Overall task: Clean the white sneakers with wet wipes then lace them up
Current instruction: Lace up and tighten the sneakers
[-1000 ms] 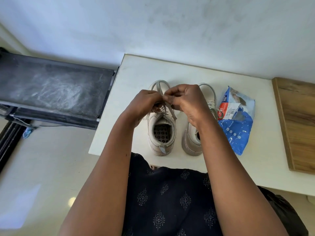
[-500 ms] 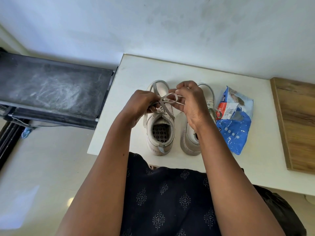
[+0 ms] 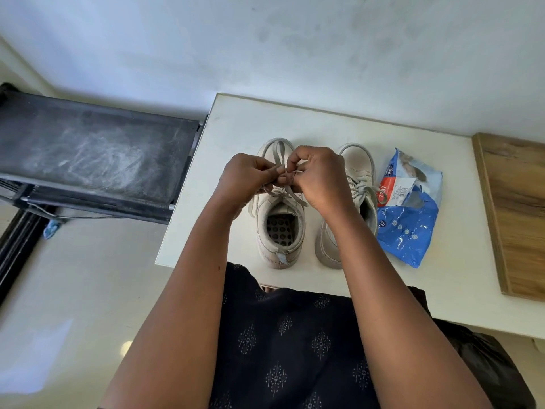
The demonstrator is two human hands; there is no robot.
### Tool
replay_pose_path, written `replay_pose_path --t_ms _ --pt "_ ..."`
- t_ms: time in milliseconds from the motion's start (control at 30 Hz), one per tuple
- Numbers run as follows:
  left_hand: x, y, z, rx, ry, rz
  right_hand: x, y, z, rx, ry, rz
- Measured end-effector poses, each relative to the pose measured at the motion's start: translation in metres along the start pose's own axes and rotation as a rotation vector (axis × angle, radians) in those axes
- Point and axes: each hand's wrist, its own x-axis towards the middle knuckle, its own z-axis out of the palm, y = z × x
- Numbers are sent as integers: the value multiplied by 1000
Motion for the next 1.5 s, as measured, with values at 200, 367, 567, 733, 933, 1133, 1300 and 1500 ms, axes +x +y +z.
replay_pose_path --t_ms 200,367,567,733,933,1133,1300,1500 --pt "-5 1 -12 5 2 9 -6 -8 7 -194 136 -90" --pt "-12 5 -7 378 143 263 -9 -16 12 -598 -139 -127" --pt "-9 4 -6 382 149 308 -2 -6 8 215 -219 205" --pt "-7 2 -19 616 158 305 7 8 15 612 -265 333" --pt "-19 20 -14 604 132 107 5 6 13 658 -228 378" --pt "-15 19 -8 810 -126 138 3 6 1 425 -137 228" --pt "-10 1 -33 611 -116 60 1 6 -15 -131 -5 -20" --pt "-20 -13 -34 496 -121 -5 0 8 -13 -492 48 -73"
